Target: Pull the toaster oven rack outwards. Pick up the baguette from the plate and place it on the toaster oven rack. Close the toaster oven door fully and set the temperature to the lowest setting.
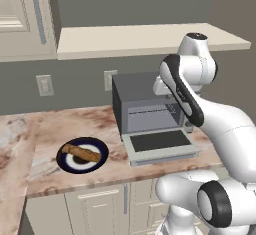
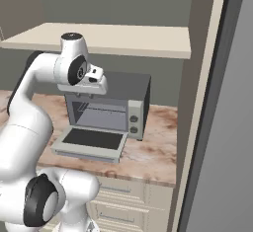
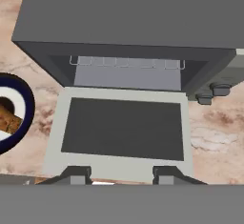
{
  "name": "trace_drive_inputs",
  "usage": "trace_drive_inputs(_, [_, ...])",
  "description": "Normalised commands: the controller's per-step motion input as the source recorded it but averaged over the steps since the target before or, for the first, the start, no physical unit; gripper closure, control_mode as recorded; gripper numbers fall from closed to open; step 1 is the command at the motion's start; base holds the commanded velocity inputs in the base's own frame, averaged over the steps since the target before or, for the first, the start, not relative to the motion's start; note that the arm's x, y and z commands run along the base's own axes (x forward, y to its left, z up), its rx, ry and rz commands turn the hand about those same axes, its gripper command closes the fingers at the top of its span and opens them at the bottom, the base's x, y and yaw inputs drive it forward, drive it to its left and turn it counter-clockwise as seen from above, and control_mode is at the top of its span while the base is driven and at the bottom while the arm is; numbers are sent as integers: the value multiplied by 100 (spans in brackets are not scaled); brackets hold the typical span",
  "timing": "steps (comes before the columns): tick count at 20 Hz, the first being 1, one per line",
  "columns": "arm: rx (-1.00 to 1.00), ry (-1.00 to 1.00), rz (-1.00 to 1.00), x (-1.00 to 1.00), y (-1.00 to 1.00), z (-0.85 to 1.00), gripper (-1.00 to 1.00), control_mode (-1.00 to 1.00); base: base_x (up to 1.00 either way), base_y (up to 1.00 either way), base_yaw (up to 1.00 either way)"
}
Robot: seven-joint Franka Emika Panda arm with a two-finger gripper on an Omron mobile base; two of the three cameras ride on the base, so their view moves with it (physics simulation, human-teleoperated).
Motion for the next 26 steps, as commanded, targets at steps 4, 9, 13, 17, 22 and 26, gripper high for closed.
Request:
trace_drive_inputs(4, [0, -1, 0, -2, 0, 0, -100, -100, 0, 0, 0])
trace_drive_inputs(9, [11, -11, 0, -44, -18, 0, -100, -100, 0, 0, 0])
trace_drive_inputs(13, [34, -4, -5, -45, -39, -4, -100, -100, 0, 0, 0])
trace_drive_inputs(17, [39, -2, -4, -35, -35, -15, -100, -100, 0, 0, 0])
trace_drive_inputs(22, [34, -5, -3, -25, -31, -21, -100, -100, 0, 0, 0])
trace_drive_inputs(26, [32, -3, -3, -8, -26, -36, -100, -100, 0, 0, 0])
